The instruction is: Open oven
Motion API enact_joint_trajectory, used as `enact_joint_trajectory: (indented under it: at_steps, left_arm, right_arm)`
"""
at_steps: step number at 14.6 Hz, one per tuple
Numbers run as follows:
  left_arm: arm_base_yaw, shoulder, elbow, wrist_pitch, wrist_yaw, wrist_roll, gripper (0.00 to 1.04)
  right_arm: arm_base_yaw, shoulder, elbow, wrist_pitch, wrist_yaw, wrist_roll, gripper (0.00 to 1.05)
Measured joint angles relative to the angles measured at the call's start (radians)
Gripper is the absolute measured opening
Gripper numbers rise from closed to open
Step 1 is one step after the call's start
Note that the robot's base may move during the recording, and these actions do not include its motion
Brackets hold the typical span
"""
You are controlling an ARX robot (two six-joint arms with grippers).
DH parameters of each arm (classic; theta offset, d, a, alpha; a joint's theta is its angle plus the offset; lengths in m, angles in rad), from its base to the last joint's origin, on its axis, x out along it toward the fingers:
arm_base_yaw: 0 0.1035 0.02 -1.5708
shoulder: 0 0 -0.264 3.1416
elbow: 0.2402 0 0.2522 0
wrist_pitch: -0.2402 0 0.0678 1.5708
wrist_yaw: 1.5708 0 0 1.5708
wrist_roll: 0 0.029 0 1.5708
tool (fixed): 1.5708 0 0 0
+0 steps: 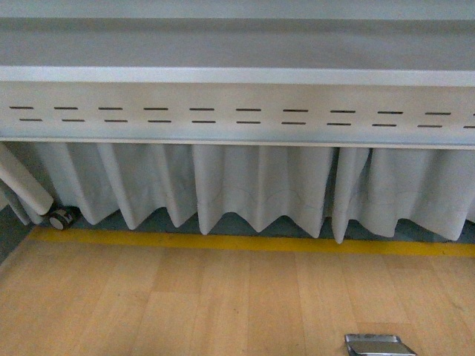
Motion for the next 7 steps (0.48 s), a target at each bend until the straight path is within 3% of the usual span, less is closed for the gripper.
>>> enact_joint_trajectory:
  at_steps: [7]
  left_arm:
    - [0.0,0.0,0.0,0.0,0.0,0.0,0.98]
  right_arm:
    - [0.0,0.0,0.0,0.0,0.0,0.0,0.98]
